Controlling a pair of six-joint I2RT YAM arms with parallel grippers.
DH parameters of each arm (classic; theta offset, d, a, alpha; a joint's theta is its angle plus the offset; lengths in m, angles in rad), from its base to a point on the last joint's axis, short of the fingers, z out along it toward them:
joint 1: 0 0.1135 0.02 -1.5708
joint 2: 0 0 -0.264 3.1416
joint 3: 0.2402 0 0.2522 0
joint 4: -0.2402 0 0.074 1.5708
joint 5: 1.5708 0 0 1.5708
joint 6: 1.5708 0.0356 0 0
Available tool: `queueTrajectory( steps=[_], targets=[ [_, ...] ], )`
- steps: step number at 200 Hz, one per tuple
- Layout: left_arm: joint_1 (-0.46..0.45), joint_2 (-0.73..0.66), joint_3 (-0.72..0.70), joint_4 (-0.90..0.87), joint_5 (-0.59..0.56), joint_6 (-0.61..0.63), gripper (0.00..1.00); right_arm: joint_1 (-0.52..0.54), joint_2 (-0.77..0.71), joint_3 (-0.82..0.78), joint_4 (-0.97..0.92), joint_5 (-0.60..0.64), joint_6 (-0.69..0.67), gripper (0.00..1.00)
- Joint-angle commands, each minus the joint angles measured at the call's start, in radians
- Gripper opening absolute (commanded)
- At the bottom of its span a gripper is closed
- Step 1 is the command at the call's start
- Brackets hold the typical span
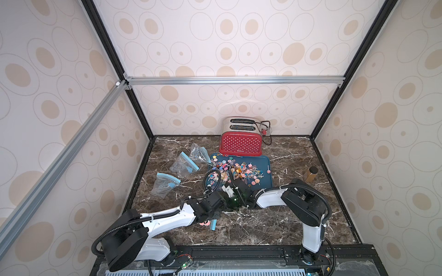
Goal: Pour candies out of the ziploc bag
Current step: Open the ziploc bag at the center of the board.
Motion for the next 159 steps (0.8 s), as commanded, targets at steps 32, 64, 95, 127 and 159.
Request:
queueTrajectory(
  steps=[32,64,95,127,159],
  targets=[
    [-0.010,-0.137,0.027,-0.075,0.021,0.136,0.12,0.011,-0.030,0.008,-0.080,0.012,-0.014,0.00],
    [-0.010,-0.161,0.016,-0.067,0.074,0.176,0.14,0.012,-0.007,0.016,-0.032,-0.018,0.011,0.00],
    [-0.010,-0.163,0.001,-0.063,0.097,0.192,0.10,0.011,0.009,0.018,0.024,-0.044,0.037,0.00],
    [-0.010,-0.182,-0.010,-0.062,0.117,0.209,0.15,0.013,0.012,0.019,0.055,-0.052,0.052,0.00],
    [-0.010,-0.186,-0.016,-0.073,0.126,0.219,0.22,0.014,0.022,0.024,0.074,-0.062,0.059,0.00]
  ],
)
